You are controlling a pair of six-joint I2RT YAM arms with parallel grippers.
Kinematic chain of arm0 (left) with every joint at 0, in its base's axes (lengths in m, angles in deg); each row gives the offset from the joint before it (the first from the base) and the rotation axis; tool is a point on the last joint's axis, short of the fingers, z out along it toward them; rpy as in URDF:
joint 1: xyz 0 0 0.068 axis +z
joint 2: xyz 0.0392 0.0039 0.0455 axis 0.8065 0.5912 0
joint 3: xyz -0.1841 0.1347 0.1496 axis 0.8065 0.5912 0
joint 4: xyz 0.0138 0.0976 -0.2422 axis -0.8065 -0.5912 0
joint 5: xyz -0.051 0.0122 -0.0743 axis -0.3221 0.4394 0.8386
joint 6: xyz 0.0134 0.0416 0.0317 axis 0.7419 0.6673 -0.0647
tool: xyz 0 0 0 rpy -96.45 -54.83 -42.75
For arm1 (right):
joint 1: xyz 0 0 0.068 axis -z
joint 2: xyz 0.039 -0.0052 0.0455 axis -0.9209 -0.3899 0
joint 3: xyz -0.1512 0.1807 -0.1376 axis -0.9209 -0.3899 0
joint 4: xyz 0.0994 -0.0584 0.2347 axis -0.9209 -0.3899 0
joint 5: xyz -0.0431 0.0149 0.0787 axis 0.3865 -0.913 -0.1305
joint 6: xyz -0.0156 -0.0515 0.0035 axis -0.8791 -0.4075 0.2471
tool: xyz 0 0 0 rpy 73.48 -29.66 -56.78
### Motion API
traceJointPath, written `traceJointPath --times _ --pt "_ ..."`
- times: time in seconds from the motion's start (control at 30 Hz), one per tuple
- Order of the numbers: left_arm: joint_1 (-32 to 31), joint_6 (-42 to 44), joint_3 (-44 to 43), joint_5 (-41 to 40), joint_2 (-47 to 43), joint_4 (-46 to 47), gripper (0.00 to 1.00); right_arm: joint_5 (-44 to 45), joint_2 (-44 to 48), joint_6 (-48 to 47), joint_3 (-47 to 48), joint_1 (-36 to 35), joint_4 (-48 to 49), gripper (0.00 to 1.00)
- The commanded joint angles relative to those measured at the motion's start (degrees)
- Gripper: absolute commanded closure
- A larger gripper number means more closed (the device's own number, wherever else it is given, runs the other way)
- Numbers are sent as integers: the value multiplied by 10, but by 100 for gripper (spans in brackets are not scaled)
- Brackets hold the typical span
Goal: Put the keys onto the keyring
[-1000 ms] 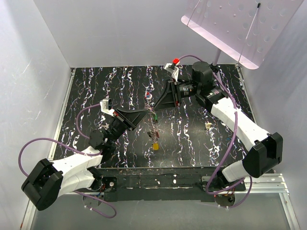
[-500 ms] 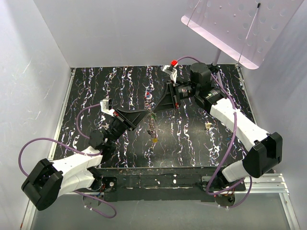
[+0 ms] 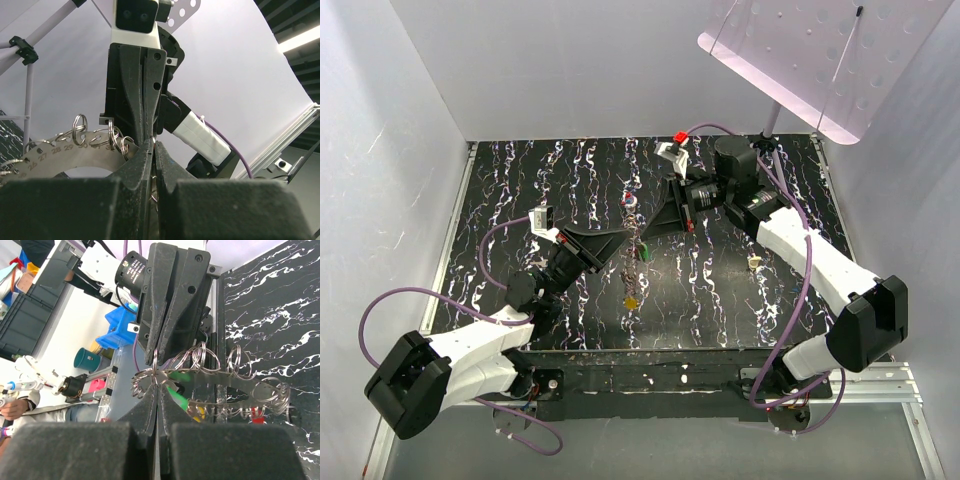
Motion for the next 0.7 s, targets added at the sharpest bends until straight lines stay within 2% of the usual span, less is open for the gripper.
traceJointPath --times 0.0,0.4,0.67 --pt "-2 4 -17 -10 -9 144 100 -12 25 -1 -8 -8 16 99" --pt "-2 17 -26 27 -4 140 100 31 24 -2 -17 -14 -21 99" --pt "-2 52 -32 78 -5 126 100 20 33 36 -37 -15 20 98"
